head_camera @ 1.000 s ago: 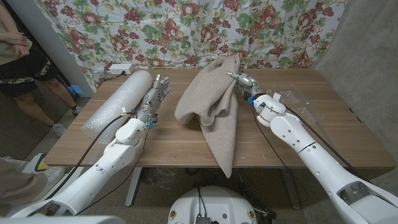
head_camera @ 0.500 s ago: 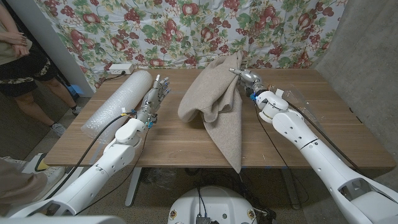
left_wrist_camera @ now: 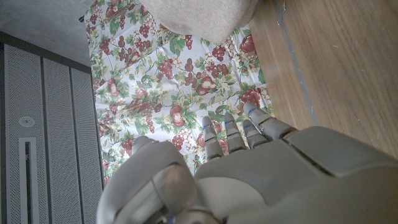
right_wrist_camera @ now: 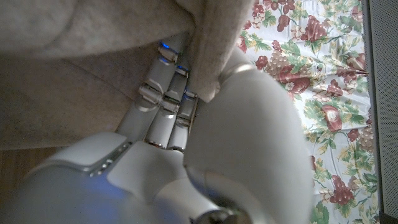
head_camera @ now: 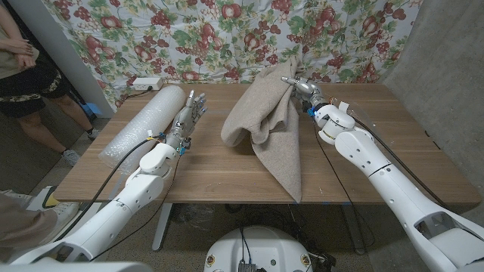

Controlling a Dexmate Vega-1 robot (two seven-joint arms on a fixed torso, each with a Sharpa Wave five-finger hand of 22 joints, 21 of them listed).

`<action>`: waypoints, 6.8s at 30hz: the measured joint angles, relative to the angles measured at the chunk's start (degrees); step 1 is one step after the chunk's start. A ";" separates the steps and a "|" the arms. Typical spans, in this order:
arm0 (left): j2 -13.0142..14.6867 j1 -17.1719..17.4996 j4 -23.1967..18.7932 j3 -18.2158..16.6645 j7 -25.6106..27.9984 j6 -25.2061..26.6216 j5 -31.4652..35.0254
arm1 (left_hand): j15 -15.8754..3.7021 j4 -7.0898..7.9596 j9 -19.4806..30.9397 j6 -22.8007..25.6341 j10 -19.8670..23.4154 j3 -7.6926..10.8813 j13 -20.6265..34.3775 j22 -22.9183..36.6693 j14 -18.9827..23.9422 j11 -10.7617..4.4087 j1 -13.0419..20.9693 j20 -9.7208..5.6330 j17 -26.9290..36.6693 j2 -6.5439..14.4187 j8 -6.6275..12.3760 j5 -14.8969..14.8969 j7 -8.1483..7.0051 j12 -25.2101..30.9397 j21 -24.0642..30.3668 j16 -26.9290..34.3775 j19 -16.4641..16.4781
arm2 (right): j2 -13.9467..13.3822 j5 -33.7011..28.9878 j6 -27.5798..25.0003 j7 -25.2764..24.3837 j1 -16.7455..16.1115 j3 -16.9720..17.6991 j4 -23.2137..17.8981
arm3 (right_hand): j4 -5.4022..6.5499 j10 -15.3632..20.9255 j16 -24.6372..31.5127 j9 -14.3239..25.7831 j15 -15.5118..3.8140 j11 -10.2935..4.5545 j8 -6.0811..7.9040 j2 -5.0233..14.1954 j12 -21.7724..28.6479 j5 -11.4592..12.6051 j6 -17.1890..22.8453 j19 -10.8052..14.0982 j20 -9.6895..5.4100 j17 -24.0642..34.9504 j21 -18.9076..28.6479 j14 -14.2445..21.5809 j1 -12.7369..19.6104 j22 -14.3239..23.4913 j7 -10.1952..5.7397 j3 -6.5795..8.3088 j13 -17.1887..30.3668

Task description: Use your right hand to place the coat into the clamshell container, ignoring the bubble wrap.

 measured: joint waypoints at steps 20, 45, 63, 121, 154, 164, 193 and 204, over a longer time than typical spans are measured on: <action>0.06 0.26 -0.47 -0.18 -0.07 -0.41 -0.07 | 0.00 0.00 0.00 0.00 -0.12 0.00 0.00 0.00 0.00 -0.12 0.00 0.00 0.00 0.00 0.00 0.00 0.00 0.00 0.00 0.00 0.00 | -1.73 0.15 -1.21 -1.28 0.29 1.43 -2.68 | 0.00 0.32 -0.28 0.02 0.10 0.09 -0.23 0.00 -0.45 -0.01 0.20 -0.41 0.02 0.50 0.78 0.10 0.00 -0.01 0.20 0.00 0.33; -0.09 0.89 -1.31 -0.20 0.33 -0.78 0.00 | 0.00 0.00 0.00 0.00 -0.12 0.00 0.00 0.00 0.01 -0.11 0.00 0.00 0.00 0.00 0.00 -0.23 0.00 0.00 0.00 0.00 0.00 | -3.66 1.11 -2.49 -1.93 1.03 3.29 -4.94 | 0.00 0.31 -0.27 0.35 0.11 0.11 -0.88 0.00 -0.90 0.36 0.43 -0.41 0.02 1.01 1.67 0.11 0.00 0.26 0.43 0.00 0.81; -0.50 0.98 -1.53 0.19 0.98 -0.79 0.54 | -0.32 0.00 0.00 0.00 -0.11 0.00 0.00 0.00 -0.31 -0.11 0.00 0.00 0.00 0.00 0.00 -0.22 0.00 0.00 0.00 0.00 0.00 | -5.79 1.40 -3.15 -1.84 2.30 5.02 -6.34 | 0.00 0.30 -0.26 0.36 0.22 0.11 -1.18 0.00 -1.33 0.60 1.47 -0.52 -0.09 1.37 2.50 0.22 0.00 0.30 0.64 0.00 1.20; -0.84 0.70 -2.03 0.68 0.80 -1.31 0.97 | 0.10 0.00 0.00 0.72 -0.11 0.00 0.00 0.00 -0.72 -0.10 0.00 -0.01 0.00 0.00 0.00 -0.22 -0.11 0.00 0.00 0.00 0.00 | -9.53 1.63 -6.19 -2.82 7.00 7.83 -8.81 | 0.00 0.92 -0.49 0.37 0.31 0.10 -1.99 0.00 -2.44 0.57 2.07 -1.33 0.32 2.48 4.68 0.32 0.00 -0.10 0.62 0.00 1.97; -0.46 0.95 -2.48 0.56 1.31 -0.72 0.93 | 0.10 0.00 0.00 0.70 -0.11 0.00 0.00 0.00 -0.72 -0.10 0.00 -0.01 0.00 0.00 0.00 -0.22 -0.10 0.00 0.00 0.00 0.00 | -11.74 0.58 -7.75 -2.39 9.90 9.30 -7.97 | 0.00 1.44 -0.63 0.37 0.42 0.19 -2.75 0.00 -2.94 0.89 2.71 -1.63 0.62 3.01 6.28 0.42 0.00 -0.06 1.26 0.00 2.25; -0.44 0.67 -2.48 0.63 1.33 -0.32 1.09 | 0.10 0.00 0.00 0.70 -0.11 0.00 0.00 0.00 -0.72 -0.10 0.00 -0.13 0.00 0.00 0.00 -0.22 -0.09 0.00 0.00 0.00 -0.12 | -12.78 0.94 -8.02 -2.47 8.75 10.84 -7.94 | 0.00 1.52 -0.63 0.37 0.52 0.12 -2.75 0.00 -3.06 0.87 3.08 -1.63 0.62 2.97 6.58 0.52 0.00 -0.06 1.23 0.00 2.48; -0.09 0.70 -3.14 0.79 1.61 0.48 1.33 | 0.09 -0.24 0.00 0.93 -0.11 0.24 0.00 0.00 -0.72 -0.10 0.00 -0.30 0.00 0.00 0.00 -0.45 -0.32 0.00 0.00 0.00 -0.30 | -14.81 3.14 -8.15 -3.66 6.53 14.33 -8.13 | 0.00 1.58 -0.61 0.38 0.49 0.07 -3.10 0.00 -3.56 0.59 3.13 -1.95 0.93 3.48 7.78 0.49 0.00 -0.36 1.26 0.00 2.79; 0.25 1.22 -3.51 0.49 1.68 0.48 1.20 | 0.09 -0.24 0.00 0.93 -0.11 0.24 0.00 0.00 -0.72 -0.10 0.00 -0.30 0.00 0.00 0.00 -0.45 -0.32 0.00 0.00 0.00 -0.30 | -15.02 4.20 -8.35 -3.83 6.54 15.04 -7.44 | 0.00 1.71 -0.63 0.39 0.50 0.03 -3.36 0.00 -3.57 0.88 3.76 -2.17 1.15 3.53 8.43 0.50 0.00 -0.28 1.13 0.00 2.78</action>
